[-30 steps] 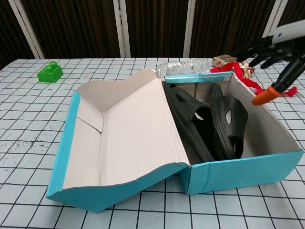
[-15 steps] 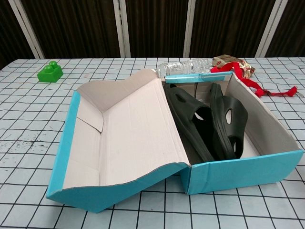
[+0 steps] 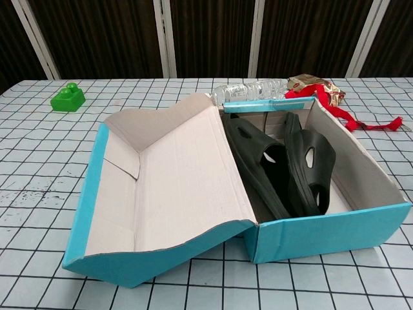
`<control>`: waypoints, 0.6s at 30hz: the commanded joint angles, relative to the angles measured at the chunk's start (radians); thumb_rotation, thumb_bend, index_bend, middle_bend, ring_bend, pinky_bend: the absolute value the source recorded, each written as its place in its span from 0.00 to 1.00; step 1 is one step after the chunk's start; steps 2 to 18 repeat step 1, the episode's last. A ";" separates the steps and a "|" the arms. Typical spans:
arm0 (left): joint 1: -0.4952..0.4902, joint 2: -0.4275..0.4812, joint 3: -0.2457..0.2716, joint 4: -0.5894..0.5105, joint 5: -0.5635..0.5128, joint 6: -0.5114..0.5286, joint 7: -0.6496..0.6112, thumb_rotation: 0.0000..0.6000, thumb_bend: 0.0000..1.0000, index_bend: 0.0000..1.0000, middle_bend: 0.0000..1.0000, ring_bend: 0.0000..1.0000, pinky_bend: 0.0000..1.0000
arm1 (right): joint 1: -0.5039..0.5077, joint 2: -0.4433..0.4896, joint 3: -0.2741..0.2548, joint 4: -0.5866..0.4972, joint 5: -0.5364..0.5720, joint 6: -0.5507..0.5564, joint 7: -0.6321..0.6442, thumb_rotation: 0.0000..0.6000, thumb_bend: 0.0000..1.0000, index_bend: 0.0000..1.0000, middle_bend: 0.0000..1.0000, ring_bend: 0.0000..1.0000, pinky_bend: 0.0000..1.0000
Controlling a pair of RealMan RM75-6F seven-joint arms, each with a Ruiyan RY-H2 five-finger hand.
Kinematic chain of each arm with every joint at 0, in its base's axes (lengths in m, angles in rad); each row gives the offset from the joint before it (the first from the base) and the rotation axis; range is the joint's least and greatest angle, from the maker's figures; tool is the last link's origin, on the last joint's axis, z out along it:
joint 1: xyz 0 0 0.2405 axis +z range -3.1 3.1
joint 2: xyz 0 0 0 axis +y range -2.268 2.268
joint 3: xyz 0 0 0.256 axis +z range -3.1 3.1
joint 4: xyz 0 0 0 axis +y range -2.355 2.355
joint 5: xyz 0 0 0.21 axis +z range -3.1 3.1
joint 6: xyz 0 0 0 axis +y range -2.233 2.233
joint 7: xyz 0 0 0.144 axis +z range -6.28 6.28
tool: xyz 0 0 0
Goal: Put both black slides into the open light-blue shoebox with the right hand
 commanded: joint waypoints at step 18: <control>-0.003 -0.003 -0.001 0.004 -0.006 -0.007 0.005 1.00 0.17 0.11 0.00 0.00 0.00 | -0.035 -0.025 -0.004 0.038 0.035 -0.018 0.060 1.00 0.26 0.15 0.09 0.13 0.08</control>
